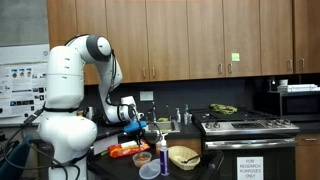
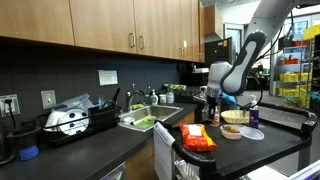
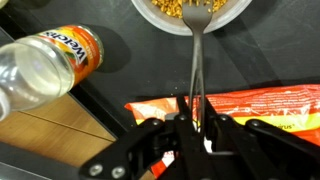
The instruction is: Scoop one spoon of baked beans with the silver spoon in the clear lunch box upwards and put it back downwards into the clear lunch box
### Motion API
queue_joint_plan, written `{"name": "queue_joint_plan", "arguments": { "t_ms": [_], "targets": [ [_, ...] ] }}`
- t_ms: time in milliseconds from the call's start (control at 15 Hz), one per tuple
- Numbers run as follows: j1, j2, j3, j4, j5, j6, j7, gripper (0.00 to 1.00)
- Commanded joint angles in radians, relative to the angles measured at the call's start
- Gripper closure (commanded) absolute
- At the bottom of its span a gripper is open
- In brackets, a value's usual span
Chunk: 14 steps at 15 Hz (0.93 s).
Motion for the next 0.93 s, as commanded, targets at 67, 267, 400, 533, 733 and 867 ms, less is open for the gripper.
{"name": "queue_joint_plan", "arguments": {
  "t_ms": [67, 267, 400, 533, 733, 867],
  "targets": [
    [-0.012, 0.046, 0.005, -0.01, 0.063, 0.095, -0.081, 0.96],
    [-0.033, 0.065, 0.034, -0.023, 0.15, 0.157, -0.153, 0.96],
    [-0.055, 0.075, 0.061, -0.028, 0.21, 0.184, -0.2, 0.96],
    [-0.079, 0.074, 0.09, -0.034, 0.256, 0.202, -0.237, 0.96],
    [-0.125, 0.068, 0.144, -0.043, 0.326, 0.221, -0.289, 0.96],
    [-0.153, 0.064, 0.174, -0.045, 0.362, 0.224, -0.314, 0.96]
  ]
}}
